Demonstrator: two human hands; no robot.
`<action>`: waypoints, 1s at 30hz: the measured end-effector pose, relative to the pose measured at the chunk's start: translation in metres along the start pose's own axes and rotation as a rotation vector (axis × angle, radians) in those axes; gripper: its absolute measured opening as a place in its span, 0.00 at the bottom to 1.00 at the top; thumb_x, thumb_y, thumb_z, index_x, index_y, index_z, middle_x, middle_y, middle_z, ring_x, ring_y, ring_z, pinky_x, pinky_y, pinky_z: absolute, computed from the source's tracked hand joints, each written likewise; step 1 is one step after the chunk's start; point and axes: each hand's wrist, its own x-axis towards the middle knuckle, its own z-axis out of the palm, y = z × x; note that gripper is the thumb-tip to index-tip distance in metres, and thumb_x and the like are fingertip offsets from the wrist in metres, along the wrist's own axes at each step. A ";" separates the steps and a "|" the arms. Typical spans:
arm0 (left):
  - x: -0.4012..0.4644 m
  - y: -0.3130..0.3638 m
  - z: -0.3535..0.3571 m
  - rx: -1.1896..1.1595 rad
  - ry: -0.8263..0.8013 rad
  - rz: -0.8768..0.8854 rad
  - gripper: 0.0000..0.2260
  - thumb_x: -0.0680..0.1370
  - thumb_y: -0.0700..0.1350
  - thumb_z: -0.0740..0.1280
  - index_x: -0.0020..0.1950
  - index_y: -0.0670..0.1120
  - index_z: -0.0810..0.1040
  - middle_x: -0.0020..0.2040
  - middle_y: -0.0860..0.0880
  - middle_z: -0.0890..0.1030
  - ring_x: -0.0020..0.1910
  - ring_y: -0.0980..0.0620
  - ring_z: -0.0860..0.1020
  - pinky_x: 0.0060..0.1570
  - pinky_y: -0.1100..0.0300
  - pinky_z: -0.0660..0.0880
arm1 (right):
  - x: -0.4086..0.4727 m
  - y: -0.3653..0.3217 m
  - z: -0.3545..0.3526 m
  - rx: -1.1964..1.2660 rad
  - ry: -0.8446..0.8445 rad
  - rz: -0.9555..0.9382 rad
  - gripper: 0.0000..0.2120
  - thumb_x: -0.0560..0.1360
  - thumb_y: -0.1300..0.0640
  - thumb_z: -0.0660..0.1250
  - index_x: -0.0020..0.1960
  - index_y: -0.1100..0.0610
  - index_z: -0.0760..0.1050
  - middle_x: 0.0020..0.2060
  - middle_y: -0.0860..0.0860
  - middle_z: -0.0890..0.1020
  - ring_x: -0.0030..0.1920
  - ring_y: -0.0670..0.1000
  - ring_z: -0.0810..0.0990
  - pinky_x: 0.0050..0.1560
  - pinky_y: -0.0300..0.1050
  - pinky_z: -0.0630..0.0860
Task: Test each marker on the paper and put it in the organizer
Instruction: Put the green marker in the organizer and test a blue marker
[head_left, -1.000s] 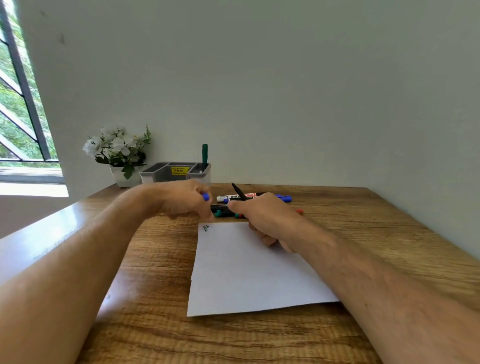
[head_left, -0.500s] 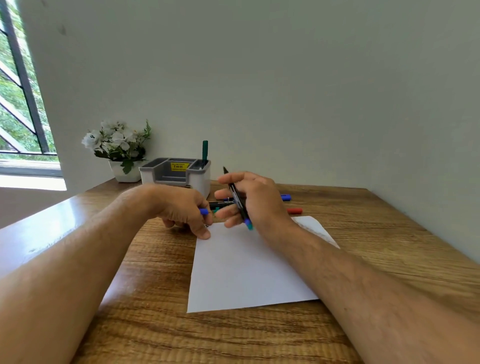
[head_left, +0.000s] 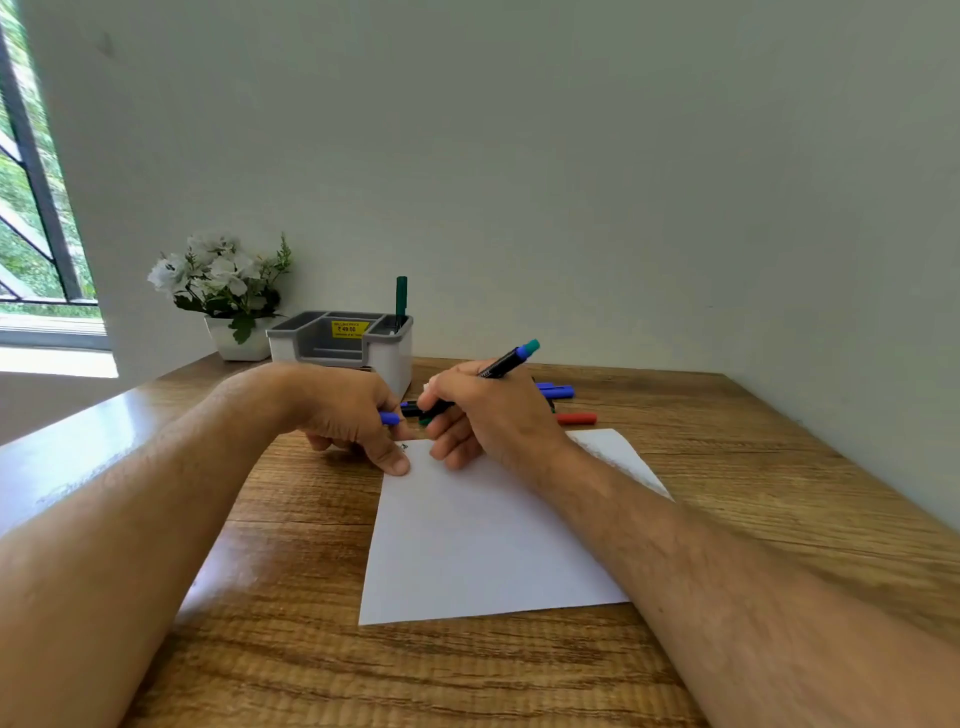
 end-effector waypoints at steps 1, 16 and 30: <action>0.000 0.000 0.000 0.006 0.001 0.000 0.14 0.71 0.51 0.76 0.51 0.52 0.76 0.44 0.49 0.76 0.38 0.53 0.73 0.35 0.60 0.72 | 0.000 0.002 0.000 -0.001 -0.009 0.022 0.07 0.76 0.62 0.66 0.44 0.64 0.81 0.33 0.61 0.83 0.30 0.57 0.81 0.30 0.46 0.80; 0.002 0.000 -0.001 -0.002 0.002 0.024 0.09 0.74 0.47 0.74 0.49 0.52 0.75 0.44 0.49 0.74 0.37 0.53 0.72 0.47 0.49 0.77 | 0.012 0.019 0.001 -0.350 0.037 -0.101 0.11 0.71 0.56 0.69 0.31 0.53 0.73 0.25 0.46 0.81 0.26 0.37 0.75 0.32 0.34 0.70; 0.004 -0.003 -0.001 -0.020 0.019 0.066 0.07 0.73 0.47 0.75 0.48 0.52 0.80 0.39 0.51 0.75 0.33 0.53 0.71 0.31 0.60 0.70 | 0.015 0.015 0.003 -0.379 -0.006 -0.061 0.13 0.71 0.56 0.68 0.30 0.54 0.70 0.25 0.48 0.78 0.23 0.39 0.71 0.27 0.34 0.69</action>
